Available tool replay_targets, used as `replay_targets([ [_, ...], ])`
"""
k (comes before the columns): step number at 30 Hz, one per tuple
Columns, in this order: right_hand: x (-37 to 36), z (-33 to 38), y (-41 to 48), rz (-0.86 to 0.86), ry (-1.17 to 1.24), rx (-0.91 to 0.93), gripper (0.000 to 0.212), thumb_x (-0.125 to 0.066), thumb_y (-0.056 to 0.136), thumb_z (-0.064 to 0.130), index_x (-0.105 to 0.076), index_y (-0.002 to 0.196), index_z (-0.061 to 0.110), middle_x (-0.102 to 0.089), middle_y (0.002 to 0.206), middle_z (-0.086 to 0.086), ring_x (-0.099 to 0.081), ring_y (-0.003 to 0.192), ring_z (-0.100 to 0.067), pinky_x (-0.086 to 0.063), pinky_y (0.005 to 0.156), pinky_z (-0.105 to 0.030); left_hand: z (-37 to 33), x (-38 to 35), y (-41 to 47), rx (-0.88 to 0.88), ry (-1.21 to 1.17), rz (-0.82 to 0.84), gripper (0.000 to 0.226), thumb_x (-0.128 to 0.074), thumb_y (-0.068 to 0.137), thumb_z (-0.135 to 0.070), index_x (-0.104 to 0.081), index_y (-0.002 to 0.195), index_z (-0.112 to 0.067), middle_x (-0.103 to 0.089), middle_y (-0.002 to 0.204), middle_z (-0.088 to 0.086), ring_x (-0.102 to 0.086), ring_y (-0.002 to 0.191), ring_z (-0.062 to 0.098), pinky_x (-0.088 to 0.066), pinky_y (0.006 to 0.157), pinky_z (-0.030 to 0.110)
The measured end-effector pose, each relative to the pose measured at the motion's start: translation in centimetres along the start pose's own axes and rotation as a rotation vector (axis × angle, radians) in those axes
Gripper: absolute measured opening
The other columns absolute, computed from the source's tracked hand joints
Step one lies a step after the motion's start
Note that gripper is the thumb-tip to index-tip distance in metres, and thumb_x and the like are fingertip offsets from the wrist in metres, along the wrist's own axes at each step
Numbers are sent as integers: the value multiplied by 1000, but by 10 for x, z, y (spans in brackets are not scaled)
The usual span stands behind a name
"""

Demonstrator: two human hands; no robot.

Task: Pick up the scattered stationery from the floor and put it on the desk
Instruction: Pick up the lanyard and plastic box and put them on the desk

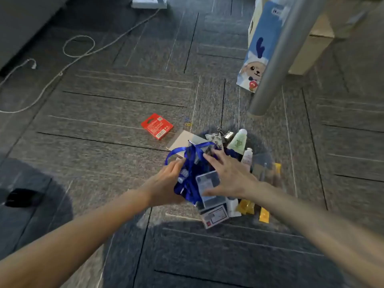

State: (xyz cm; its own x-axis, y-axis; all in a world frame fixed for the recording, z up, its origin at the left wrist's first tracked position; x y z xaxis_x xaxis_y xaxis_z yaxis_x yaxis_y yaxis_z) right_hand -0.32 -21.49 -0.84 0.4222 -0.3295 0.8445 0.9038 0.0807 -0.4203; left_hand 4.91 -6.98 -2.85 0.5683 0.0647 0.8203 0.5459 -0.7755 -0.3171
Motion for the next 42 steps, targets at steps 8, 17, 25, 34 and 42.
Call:
replay_targets([
  [8,-18,36,-4,-29,-92,83,72,-74,72,53,-45,127,15,-47,121,-3,-45,113,-24,-38,99,-35,2,-16,-17,130,-328,-152,68,-71,76,-5,-39,134,-20,-60,117,-2,-62,102,19,-53,80,35],
  [17,27,13,-4,-18,448,23,54,-67,88,35,-42,134,25,-49,133,-1,-48,119,-15,-44,100,-38,40,43,-31,267,-571,-352,40,-44,89,2,-66,77,-29,-67,75,-10,-59,68,-1,-47,67,21],
  [25,52,12,8,-180,206,-60,70,-43,82,77,-46,128,24,-54,102,7,-56,88,-12,-53,77,-35,58,50,-16,436,-868,-377,27,-34,92,-7,-58,84,-16,-60,62,7,-56,54,17,-48,65,40],
  [34,-3,53,32,53,-467,114,103,-60,71,77,-21,150,24,-39,134,-13,-52,111,-31,-43,88,-43,2,1,0,-1,173,25,78,-69,67,-57,-39,128,-17,-33,129,1,-57,96,20,-48,70,27],
  [42,22,9,31,119,346,-48,103,-75,78,45,-6,154,36,-46,142,-5,-45,131,-24,-40,107,-44,9,-10,5,-39,-68,-140,15,-56,91,-15,-54,105,-9,-51,109,5,-56,86,24,-43,69,32],
])
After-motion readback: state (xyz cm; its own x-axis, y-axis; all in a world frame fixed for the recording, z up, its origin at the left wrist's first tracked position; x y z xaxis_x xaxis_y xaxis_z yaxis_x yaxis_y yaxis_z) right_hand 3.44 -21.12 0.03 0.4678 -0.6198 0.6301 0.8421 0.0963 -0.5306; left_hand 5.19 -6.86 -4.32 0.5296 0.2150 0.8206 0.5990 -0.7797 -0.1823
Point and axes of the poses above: each hand's wrist, its own y-axis towards the middle knuckle, its own x-axis out of the back of the hand, z = x × y, the point moved 9 cm from there along y, towards the middle knuckle
